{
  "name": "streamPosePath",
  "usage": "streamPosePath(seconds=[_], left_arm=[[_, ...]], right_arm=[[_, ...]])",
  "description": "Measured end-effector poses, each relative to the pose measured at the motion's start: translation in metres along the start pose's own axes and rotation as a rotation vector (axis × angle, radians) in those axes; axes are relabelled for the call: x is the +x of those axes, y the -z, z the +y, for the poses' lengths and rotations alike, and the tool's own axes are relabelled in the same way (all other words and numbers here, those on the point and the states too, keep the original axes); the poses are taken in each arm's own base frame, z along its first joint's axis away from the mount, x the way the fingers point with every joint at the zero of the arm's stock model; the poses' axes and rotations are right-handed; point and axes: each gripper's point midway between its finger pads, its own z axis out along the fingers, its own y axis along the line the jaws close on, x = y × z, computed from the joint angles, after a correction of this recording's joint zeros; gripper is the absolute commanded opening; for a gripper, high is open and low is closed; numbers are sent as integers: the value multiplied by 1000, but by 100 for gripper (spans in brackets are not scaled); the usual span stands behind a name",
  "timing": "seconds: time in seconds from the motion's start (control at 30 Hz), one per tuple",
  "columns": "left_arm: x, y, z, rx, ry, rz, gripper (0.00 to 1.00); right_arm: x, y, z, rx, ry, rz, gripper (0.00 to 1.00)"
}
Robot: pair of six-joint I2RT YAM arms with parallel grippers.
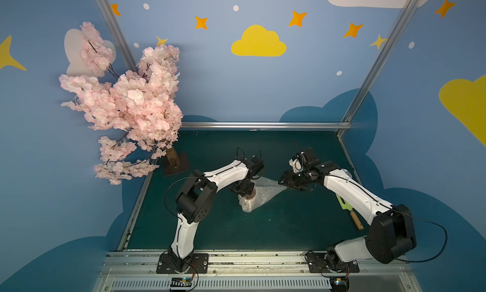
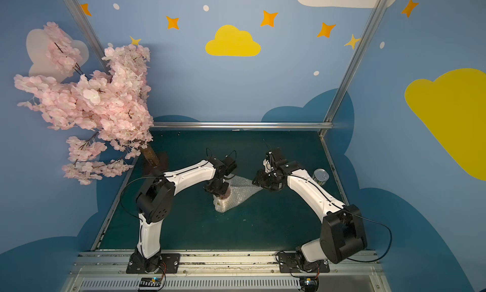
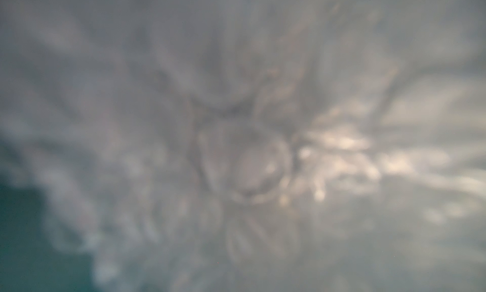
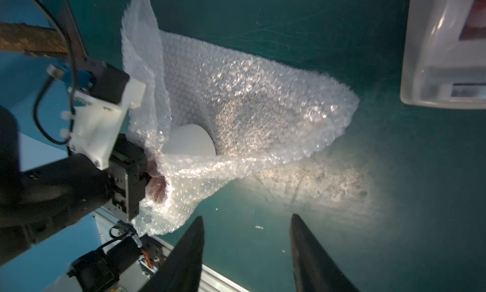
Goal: Wrap mugs in bubble wrap
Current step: Wrap the mug in bubble wrap.
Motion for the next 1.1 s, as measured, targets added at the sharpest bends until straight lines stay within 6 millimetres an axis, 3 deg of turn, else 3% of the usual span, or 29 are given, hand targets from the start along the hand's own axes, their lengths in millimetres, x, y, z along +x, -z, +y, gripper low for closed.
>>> streamPosePath(seconds=[0.13,0.33,0.53,0.7,0.77,0.93,1.1], left_arm=[[4,1,-2,-38,-32,7,3],[2,1,-3,-67,-48,0,3],[2,1,-3,-72,-52,-4,3],[2,1,-3,-73,-58,-6,3],[2,1,-3,-73,-60,-7,3],[1,2,-3,-73,-66,-9,3],[-2,3,-5,-84,-85,-5,3]], right_arm=[[5,-6,-8,-28,-38,8,67],[10,-25,-36,-22,-169,49,70],[7,-51,-54,-17,-248,59,67],[-1,-77,-66,-4,-292,64,59],[-5,-84,-69,-4,-301,54,51],[-18,-90,-69,-29,-318,16,0],[-24,-82,-55,-98,-311,-18,0]])
